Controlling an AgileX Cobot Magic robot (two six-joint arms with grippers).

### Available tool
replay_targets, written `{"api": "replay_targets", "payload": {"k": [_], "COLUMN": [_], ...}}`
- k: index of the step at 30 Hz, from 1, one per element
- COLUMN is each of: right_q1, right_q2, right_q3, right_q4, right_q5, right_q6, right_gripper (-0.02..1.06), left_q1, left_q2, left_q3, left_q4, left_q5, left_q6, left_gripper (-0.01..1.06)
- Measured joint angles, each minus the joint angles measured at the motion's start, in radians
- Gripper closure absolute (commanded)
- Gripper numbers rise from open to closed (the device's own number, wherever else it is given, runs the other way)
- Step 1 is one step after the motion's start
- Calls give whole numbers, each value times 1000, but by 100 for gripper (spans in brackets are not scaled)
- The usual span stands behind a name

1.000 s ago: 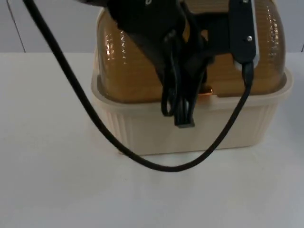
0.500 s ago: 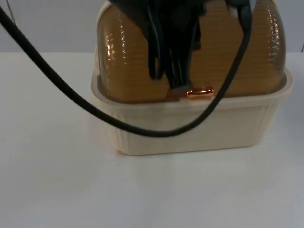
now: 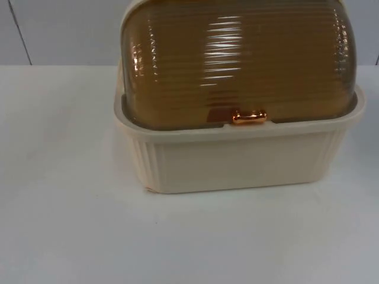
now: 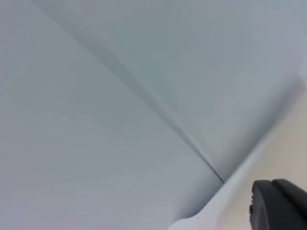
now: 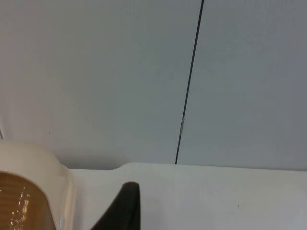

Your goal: Open the box lid with the left hand, place the block into the box with the right hand, then close the box lid with the left hand.

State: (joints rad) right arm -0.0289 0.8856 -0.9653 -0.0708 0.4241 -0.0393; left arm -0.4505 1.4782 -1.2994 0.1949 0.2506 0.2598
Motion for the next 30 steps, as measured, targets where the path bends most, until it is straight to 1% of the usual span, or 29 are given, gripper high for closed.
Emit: {"api": "replay_targets", "payload": {"k": [1,4,6,7,8,10,11,12,15,25,26,27,28,30], "right_q1": [0,0,0,0,0,0,0,0,0,0,0,0,0,0], "right_q2": [0,0,0,0,0,0,0,0,0,0,0,0,0,0], "right_q3": [0,0,0,0,0,0,0,0,0,0,0,0,0,0], "right_q4": [0,0,0,0,0,0,0,0,0,0,0,0,0,0], "right_q5": [0,0,0,0,0,0,0,0,0,0,0,0,0,0], "right_q6": [0,2,2,2,0,0,0,0,0,2,2,2,2,2], "right_gripper": [0,0,0,0,0,0,0,0,0,0,0,0,0,0], "left_q1": [0,129,208,208,269,336,336,364,411,414,414,414,414,414], "left_q2": [0,0,0,0,0,0,0,0,-7,-82,-82,-94,-108,-137], "left_q3": [0,-21,-25,-25,-25,-25,-25,-25,-25,-25,-25,-25,-25,-25], "left_q4": [0,-153,-242,-242,-296,-337,-337,-350,-373,-367,-367,-367,-367,-367], "left_q5": [0,2,29,29,59,112,112,136,156,166,166,171,176,183], "left_q6": [0,-76,-93,-93,-100,-105,-105,-105,-118,-126,-126,-126,-126,-126], "left_gripper": [105,105,105,105,105,105,105,105,105,105,100,100,92,66]}}
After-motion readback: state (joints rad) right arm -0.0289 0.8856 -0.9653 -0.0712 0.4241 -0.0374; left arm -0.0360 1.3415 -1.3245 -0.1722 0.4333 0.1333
